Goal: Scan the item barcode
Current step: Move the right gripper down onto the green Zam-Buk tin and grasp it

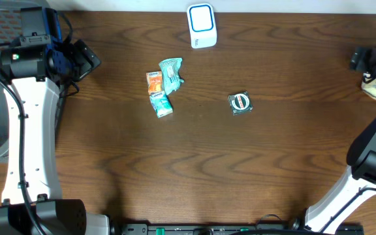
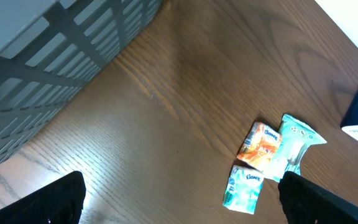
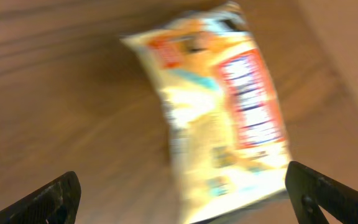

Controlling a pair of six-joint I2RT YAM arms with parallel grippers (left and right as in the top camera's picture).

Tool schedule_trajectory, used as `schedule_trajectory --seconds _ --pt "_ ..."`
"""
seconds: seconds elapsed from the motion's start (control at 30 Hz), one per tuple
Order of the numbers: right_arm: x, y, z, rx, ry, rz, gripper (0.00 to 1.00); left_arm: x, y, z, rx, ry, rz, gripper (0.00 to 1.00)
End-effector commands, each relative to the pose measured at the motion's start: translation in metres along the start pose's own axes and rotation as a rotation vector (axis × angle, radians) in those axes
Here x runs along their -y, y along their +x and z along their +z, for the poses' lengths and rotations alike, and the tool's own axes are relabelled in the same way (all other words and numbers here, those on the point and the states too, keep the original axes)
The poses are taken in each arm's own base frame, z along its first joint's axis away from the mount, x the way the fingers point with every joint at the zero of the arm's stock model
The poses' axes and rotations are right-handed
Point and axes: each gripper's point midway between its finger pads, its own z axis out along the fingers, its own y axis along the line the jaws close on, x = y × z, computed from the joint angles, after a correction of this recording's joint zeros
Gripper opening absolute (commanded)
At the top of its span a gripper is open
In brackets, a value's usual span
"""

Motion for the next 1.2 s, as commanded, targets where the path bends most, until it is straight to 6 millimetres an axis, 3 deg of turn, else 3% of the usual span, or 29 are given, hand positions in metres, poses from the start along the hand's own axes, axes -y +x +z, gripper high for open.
schedule_trajectory --seconds 0.0,0.03,0.07,0.23,0.37,0.43,0.5,0.7,0.83,0.97,1.17 --pt "-0.067 -0.004 -0.012 0.022 -0.25 -0.039 0.99 -0.002 -0.001 -0.003 0.009 -0.004 -0.008 0.98" --pt "-0.081 -0.005 -0.016 0.025 -0.306 -0.048 0.96 -0.002 -0.001 -0.003 0.009 -0.004 -0.008 0.98" --pt "-0.116 -0.001 -0.028 0.013 -0.451 -0.046 0.91 -0.002 -0.001 -0.003 0.009 -0.004 -0.008 0.98" --pt "-0.207 0.035 -0.083 -0.136 -0.851 -0.065 0.93 -0.002 -0.001 -0.003 0.009 -0.004 -0.008 0.98" --pt "-0.244 0.075 -0.115 -0.297 -0.966 -0.106 0.98 -0.002 -0.001 -0.003 0.009 -0.004 -0.008 0.98" --pt "-0.26 0.099 -0.13 -0.368 -0.981 -0.174 0.94 -0.002 -0.001 -0.003 0.009 -0.004 -0.008 0.98" --pt "-0.277 0.128 -0.137 -0.438 -0.921 -0.26 0.84 -0.002 -0.001 -0.003 0.009 -0.004 -0.008 0.98" --pt "-0.294 0.179 -0.131 -0.507 -0.613 -0.348 0.92 -0.002 -0.001 -0.003 0.008 -0.004 -0.008 0.98" --pt "-0.311 0.206 -0.135 -0.486 -0.541 -0.451 0.99 -0.002 -0.001 -0.003 0.009 -0.004 -0.008 0.98" --pt "-0.297 0.221 -0.127 -0.476 -0.294 -0.349 0.99 -0.002 -0.001 -0.003 0.009 -0.004 -0.008 0.98" --pt "-0.289 0.243 -0.13 -0.52 -0.21 -0.315 0.98 -0.002 -0.001 -0.003 0.008 -0.004 -0.008 0.98"
